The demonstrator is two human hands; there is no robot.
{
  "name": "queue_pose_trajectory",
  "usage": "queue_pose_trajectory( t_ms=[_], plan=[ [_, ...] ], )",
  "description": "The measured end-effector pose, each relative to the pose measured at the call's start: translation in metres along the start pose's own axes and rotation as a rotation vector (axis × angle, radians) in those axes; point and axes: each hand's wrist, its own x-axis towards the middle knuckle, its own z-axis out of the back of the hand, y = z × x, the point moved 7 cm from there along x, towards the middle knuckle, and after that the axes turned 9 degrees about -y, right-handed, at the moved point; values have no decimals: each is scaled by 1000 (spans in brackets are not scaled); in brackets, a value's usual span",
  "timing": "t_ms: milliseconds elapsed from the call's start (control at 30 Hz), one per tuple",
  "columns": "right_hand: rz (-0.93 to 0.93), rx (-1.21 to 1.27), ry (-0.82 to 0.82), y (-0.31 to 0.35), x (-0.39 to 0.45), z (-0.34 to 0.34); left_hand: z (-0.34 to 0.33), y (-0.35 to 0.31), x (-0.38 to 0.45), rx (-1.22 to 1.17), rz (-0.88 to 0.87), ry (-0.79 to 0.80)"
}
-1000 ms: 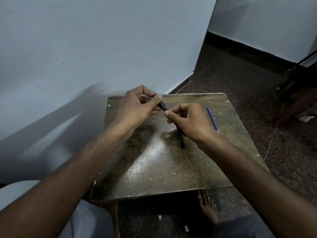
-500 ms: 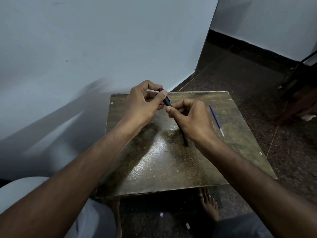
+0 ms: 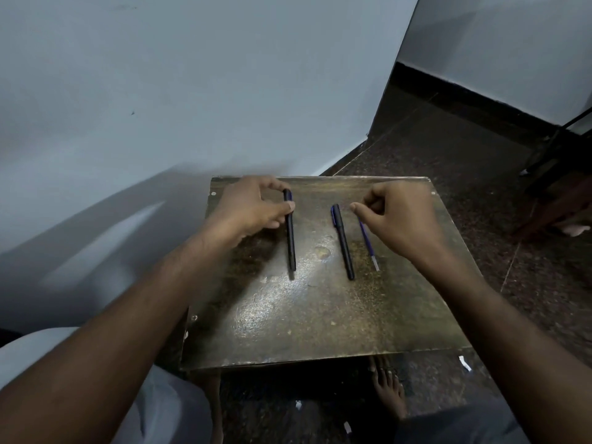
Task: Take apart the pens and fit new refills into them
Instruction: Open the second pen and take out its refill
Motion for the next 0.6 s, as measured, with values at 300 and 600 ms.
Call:
queue_pose_trajectory(
  t_ms=[300, 600],
  plan=[
    [16, -57, 111, 5, -9, -16, -9, -11, -1, 402, -217, -106],
    [-69, -139, 178, 4, -14, -40, 2, -9, 3, 521, -281, -138]
  ],
)
